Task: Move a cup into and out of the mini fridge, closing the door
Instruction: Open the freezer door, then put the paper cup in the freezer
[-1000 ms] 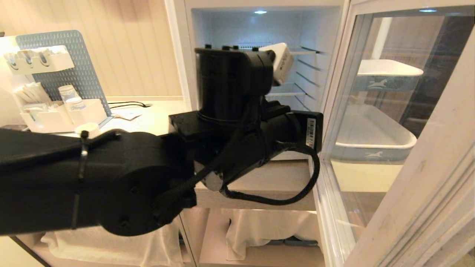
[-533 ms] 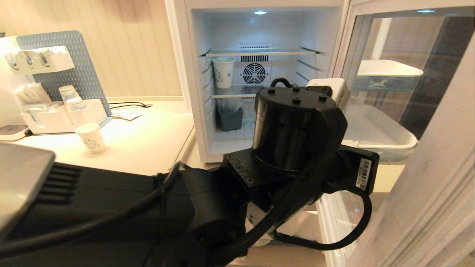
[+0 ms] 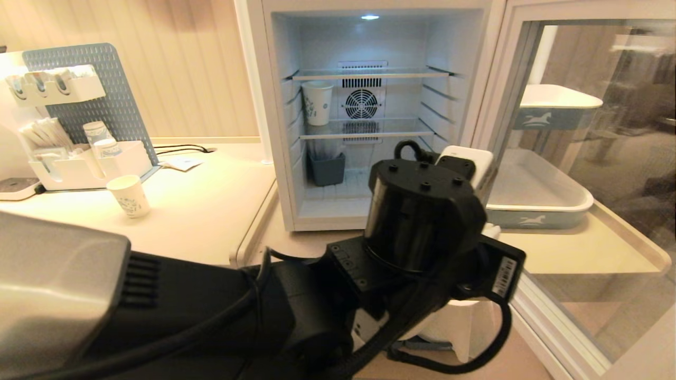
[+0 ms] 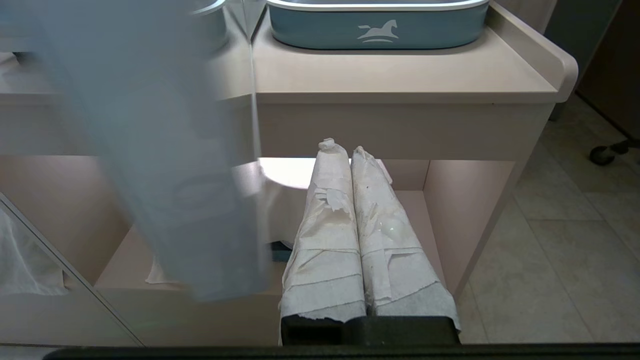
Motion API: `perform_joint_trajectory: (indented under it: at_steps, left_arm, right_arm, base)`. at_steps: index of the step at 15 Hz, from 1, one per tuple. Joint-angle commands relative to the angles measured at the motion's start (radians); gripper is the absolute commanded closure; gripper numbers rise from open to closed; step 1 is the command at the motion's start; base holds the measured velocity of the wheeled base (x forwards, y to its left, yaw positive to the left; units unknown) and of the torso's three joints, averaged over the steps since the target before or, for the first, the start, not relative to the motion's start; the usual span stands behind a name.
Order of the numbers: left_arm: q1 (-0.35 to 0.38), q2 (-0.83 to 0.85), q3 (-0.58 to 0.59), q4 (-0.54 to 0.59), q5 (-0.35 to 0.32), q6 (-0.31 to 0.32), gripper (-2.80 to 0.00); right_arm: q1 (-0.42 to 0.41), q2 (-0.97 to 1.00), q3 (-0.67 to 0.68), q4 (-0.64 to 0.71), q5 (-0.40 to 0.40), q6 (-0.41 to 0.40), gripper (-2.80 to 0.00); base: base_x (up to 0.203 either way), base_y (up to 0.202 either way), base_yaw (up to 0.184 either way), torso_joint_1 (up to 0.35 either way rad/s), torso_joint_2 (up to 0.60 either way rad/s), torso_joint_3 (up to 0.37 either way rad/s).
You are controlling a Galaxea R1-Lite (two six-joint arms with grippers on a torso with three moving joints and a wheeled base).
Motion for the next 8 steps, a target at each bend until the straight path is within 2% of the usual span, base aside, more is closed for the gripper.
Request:
perform_joint_trajectory:
  at_steps: [1, 3, 8]
  left_arm:
    - [0.085, -0.022, 0.048, -0.012, 0.006, 0.051, 0.00]
    - [0.202, -0.059, 0.095, -0.031, 0.011, 0.084, 0.00]
    - [0.521, -0.194, 0.243, -0.028, 0.009, 0.102, 0.00]
  right_arm:
    - [0.000, 0.001, 0.000, -0.001, 0.000, 0.000, 0.00]
    - [0.000, 0.001, 0.000, -0.001, 0.000, 0.000, 0.00]
    - [0.000, 0.001, -0.001, -0.001, 0.000, 0.000, 0.00]
  base:
    - [0.000, 0.000, 0.000, 0.000, 0.00, 0.000]
    - [0.000, 0.000, 0.000, 0.000, 0.00, 0.000]
    - [0.000, 0.000, 0.000, 0.000, 0.00, 0.000]
